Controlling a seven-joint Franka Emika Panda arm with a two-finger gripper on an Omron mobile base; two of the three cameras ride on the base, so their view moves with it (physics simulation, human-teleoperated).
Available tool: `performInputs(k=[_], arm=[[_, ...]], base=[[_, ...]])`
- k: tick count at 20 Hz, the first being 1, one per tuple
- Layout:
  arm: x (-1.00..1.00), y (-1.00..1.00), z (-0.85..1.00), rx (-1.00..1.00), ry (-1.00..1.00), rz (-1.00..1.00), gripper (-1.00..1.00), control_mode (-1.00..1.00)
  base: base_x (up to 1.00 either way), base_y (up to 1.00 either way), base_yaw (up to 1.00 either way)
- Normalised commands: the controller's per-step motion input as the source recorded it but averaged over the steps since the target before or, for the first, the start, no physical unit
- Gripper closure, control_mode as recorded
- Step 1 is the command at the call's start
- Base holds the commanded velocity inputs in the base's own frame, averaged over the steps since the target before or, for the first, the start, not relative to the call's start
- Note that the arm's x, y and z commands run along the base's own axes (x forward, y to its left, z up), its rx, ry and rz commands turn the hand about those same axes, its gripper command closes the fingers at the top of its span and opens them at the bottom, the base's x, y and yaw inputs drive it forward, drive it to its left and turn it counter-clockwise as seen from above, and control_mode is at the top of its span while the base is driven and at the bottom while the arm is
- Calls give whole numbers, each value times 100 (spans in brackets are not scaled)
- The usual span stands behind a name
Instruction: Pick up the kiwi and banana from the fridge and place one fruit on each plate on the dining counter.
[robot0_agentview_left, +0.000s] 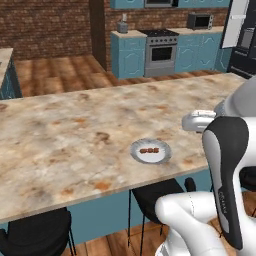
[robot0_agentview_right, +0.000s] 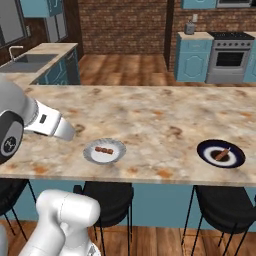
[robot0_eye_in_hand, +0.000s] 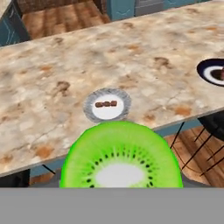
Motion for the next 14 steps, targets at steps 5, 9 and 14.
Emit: performInputs(k=[5, 9, 14], arm=[[100, 0, -69, 6, 39, -6, 100, -100], [100, 0, -90, 6, 53, 2, 100, -100], [98, 0, -77, 3, 37, 4, 100, -100]], base=[[0, 0, 0], [0, 0, 0], [0, 0, 0]])
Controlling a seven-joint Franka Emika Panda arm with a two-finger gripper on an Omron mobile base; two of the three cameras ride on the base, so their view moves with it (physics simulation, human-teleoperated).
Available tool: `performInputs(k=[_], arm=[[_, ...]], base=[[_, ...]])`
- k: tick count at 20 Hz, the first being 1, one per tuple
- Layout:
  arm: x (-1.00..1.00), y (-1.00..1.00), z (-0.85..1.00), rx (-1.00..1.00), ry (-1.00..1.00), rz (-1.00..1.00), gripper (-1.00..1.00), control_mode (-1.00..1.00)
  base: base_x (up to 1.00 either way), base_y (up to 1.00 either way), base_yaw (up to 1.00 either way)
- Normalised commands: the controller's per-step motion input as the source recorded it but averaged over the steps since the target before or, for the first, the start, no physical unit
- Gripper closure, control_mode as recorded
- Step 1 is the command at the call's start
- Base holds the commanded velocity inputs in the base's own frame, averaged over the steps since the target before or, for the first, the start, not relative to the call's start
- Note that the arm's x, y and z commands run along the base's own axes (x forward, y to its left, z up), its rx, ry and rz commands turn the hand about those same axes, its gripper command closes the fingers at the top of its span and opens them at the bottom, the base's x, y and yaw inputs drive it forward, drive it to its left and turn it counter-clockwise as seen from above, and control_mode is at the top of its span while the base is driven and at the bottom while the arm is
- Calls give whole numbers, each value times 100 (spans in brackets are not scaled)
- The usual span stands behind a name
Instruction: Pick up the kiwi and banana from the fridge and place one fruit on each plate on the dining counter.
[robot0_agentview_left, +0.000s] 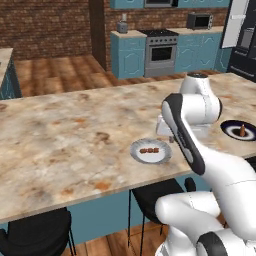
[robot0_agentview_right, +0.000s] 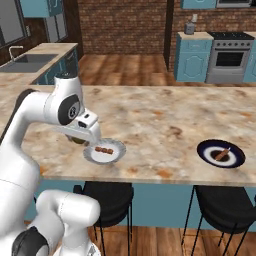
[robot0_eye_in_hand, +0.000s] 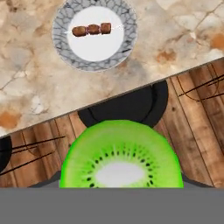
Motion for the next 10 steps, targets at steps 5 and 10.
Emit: performInputs(k=[5, 10], arm=[[73, 0, -50, -4, 2, 0, 100, -100], [75, 0, -75, -7, 3, 0, 100, -100]], base=[[0, 0, 0], [0, 0, 0]])
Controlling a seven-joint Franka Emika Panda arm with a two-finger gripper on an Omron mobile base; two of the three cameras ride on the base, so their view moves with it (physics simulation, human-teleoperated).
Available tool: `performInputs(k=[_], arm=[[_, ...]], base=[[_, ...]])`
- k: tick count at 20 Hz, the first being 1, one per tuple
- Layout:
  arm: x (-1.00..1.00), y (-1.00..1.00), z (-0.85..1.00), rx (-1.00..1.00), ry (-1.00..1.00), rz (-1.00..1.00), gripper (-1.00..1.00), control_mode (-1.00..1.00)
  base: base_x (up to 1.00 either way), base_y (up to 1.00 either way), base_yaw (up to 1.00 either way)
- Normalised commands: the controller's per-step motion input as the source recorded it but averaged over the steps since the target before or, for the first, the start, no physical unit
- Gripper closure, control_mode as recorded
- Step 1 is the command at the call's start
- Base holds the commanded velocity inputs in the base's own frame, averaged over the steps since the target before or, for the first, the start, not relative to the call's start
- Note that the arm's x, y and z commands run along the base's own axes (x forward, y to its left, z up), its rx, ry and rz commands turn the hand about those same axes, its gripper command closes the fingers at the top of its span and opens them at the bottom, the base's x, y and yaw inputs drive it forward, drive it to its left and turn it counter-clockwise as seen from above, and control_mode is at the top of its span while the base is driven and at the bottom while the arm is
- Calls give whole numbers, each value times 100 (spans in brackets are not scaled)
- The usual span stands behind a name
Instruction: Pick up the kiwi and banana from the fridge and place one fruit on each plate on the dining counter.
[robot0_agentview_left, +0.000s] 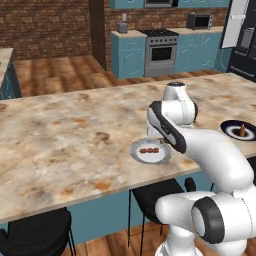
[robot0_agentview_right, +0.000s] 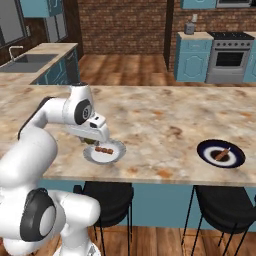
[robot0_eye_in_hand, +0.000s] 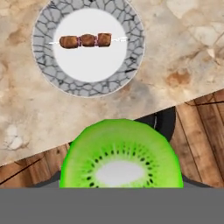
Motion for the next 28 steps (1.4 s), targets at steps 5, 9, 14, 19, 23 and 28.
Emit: performInputs(k=[5, 9, 14, 19, 23, 28], arm=[[60, 0, -78, -2, 1, 0, 100, -100], [63, 0, -71, 0, 0, 0, 100, -100], [58, 0, -58, 0, 0, 0, 100, -100], [41, 0, -28, 0, 0, 0, 100, -100], [44, 0, -24, 0, 0, 0, 100, -100], [31, 0, -34, 0, 2, 0, 100, -100]], base=[[0, 0, 0], [0, 0, 0], [0, 0, 0], [0, 0, 0], [0, 0, 0], [0, 0, 0]])
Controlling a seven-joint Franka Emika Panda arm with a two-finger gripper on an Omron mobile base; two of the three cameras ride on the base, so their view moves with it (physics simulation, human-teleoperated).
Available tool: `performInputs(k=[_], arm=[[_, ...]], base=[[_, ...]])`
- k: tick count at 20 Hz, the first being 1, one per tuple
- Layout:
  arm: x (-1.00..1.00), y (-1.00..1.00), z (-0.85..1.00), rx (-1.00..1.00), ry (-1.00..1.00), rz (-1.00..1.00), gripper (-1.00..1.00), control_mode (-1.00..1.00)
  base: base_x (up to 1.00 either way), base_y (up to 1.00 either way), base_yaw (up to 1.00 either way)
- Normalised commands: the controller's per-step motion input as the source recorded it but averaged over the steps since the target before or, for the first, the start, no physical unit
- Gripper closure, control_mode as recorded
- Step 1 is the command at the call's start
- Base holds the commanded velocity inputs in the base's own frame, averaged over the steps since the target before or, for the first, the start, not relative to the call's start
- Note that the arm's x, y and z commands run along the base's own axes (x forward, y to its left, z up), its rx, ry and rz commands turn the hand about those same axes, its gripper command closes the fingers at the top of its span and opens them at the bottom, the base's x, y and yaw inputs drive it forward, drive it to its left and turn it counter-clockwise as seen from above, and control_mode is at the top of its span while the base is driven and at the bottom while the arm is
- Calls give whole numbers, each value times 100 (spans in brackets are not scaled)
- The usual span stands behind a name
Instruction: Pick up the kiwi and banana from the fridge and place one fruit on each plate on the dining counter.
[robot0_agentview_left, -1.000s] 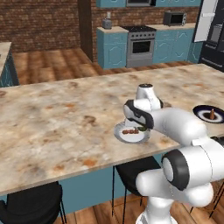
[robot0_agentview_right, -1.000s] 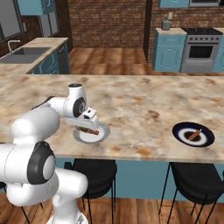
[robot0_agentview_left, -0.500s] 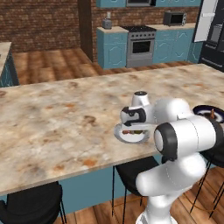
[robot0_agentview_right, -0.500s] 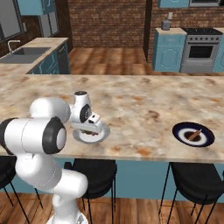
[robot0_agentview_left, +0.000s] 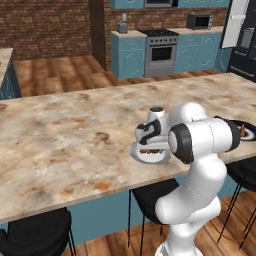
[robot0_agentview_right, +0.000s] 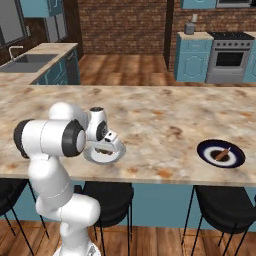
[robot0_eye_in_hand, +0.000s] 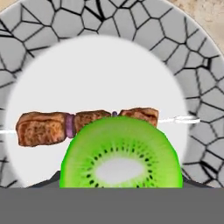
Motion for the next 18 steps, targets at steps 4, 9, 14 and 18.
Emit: performInputs(k=[4, 9, 14, 18], arm=[[22, 1, -33, 0, 4, 0, 100, -100], [8, 9, -30, 0, 2, 0, -100, -100], [-45, 3, -32, 0, -1, 0, -100, -100], [-40, 1, -22, 0, 0, 0, -100, -100]], base=[[0, 0, 0], [0, 0, 0], [0, 0, 0], [0, 0, 0]])
